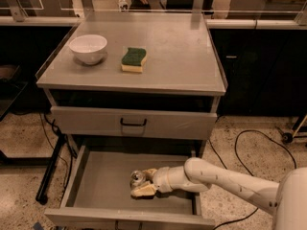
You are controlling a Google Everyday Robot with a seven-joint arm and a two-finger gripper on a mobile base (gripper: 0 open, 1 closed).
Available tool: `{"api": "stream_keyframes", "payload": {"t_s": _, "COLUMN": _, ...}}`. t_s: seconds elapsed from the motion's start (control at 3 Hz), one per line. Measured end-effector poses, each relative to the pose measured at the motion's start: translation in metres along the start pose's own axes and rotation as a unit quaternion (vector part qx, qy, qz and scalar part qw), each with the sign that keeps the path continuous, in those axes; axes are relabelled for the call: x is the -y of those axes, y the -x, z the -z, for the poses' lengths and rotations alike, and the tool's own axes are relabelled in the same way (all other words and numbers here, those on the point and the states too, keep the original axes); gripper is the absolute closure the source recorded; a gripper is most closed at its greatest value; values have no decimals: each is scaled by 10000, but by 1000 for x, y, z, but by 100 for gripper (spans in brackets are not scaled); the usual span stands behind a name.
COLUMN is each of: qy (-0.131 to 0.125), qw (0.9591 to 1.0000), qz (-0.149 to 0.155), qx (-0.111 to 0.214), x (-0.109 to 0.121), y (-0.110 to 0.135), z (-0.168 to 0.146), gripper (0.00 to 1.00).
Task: Pick 7up can from middle drawer and place on counter
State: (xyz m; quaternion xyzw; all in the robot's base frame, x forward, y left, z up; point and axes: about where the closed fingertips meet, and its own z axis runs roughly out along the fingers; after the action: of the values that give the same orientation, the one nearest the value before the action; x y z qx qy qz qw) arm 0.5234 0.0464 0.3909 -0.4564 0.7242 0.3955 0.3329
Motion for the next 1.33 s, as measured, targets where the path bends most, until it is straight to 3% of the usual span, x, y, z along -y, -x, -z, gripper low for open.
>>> {"api": "stream_keyframes", "payload": {"t_s": 0.67, "qy": 3, "qw": 10000, "qz": 0, "qx": 2, "x": -1, "y": 0, "z": 0, "gripper": 86}}
{"api": "stream_keyframes", "payload": {"t_s": 1.0, "qy": -16, "qw": 10000, "qz": 6, "qx": 71, "x": -10, "y": 11, "z": 8, "gripper": 100}}
{"api": "stream_keyframes", "payload": {"t_s": 1.33, "qy": -144, "qw": 9999, "qz": -16, "qx": 95, "x": -24, "y": 31, "z": 30, "gripper": 100}}
